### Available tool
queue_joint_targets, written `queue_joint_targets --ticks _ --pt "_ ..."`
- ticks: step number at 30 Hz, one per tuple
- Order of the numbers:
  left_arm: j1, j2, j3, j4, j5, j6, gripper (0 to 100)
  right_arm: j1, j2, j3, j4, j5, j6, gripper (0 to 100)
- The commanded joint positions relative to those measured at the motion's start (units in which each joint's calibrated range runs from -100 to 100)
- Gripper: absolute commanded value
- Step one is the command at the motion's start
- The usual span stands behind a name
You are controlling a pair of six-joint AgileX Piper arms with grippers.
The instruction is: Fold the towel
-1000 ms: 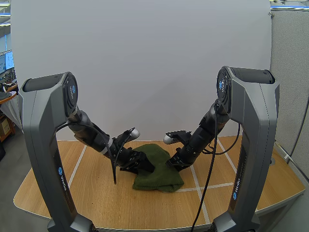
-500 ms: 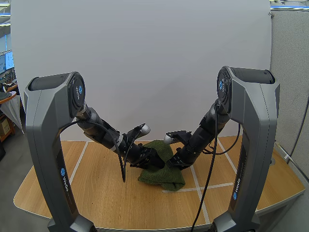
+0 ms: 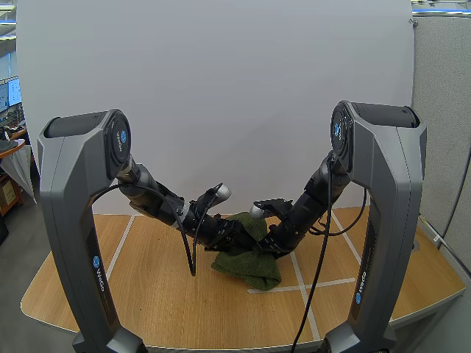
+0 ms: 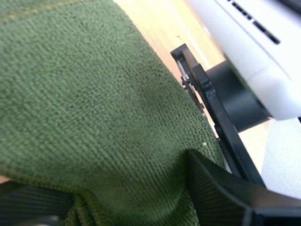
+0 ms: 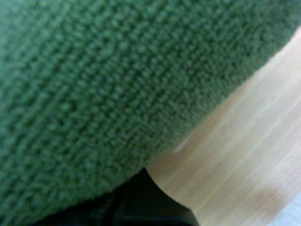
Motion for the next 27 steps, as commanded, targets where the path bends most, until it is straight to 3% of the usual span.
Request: queue_joint_targets --ticks 1,18,21,22,23,27 --pt "-1.32 0.6 -0.3 -2.0 2.3 0.7 100 0.1 -0.2 0.4 -1.5 1.2 0.4 0" --pt "-1.32 5.1 -4.1 -2.0 7.4 0.5 98 0.1 -0.2 0.4 -2.3 1.0 0.9 0" --pt "-1.32 5.1 -4.1 -2.0 7.4 0.5 40 0.1 -0.2 0.4 -2.3 1.1 1.0 0" --pt "-1.32 5.1 -4.1 -2.0 7.4 0.5 11 0.1 -0.2 0.4 -2.3 1.2 1.0 0" --pt "-1.32 5.1 -4.1 -2.0 7.4 0.5 0 0.1 -0.2 0.4 -2.3 1.2 1.2 0" --pt "-1.32 5.1 -4.1 -1.1 8.3 0.4 0 0.1 -0.2 0.4 -2.3 1.6 1.2 0"
